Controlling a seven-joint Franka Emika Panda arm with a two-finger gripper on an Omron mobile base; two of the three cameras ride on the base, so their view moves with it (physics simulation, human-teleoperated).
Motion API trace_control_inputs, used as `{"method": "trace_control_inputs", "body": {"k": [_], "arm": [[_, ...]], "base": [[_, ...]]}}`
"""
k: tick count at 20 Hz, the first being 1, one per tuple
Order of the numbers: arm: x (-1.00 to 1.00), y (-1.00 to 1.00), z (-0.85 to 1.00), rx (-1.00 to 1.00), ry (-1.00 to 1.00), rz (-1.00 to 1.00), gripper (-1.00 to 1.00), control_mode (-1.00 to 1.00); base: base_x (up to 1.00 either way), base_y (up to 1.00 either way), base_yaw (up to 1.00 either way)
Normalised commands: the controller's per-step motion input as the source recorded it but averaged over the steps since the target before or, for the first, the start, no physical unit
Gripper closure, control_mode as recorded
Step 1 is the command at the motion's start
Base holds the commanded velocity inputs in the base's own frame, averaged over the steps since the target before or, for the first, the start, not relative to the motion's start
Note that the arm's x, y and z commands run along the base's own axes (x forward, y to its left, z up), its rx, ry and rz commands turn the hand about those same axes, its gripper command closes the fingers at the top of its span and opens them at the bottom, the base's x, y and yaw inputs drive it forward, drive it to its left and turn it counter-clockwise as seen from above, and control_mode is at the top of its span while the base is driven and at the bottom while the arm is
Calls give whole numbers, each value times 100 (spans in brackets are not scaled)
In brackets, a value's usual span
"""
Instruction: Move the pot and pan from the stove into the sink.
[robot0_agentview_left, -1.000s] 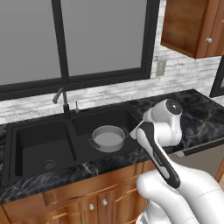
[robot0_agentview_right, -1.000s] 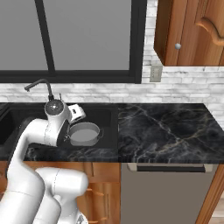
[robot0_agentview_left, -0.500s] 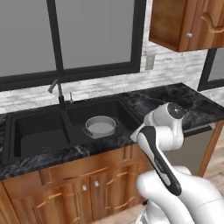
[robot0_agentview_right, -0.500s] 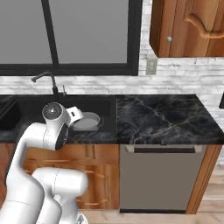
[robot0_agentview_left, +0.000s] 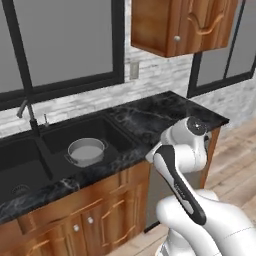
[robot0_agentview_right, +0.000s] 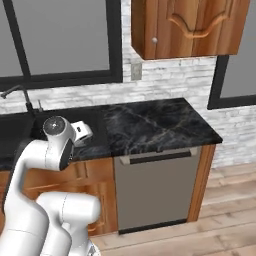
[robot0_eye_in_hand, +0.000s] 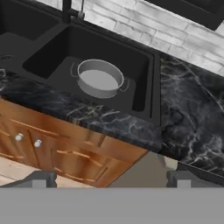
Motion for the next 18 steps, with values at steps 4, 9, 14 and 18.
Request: {"method": "trace_control_inputs", "body": {"k": [4, 9, 14, 18], "arm": [[0, 0, 0, 0, 0, 0, -100, 100], [0, 0, 0, 0, 0, 0, -100, 100], [0, 0, 0, 0, 0, 0, -100, 100], [0, 0, 0, 0, 0, 0, -100, 100]], "base": [[0, 0, -50], [0, 0, -50], [0, 0, -50], [0, 0, -50]]}}
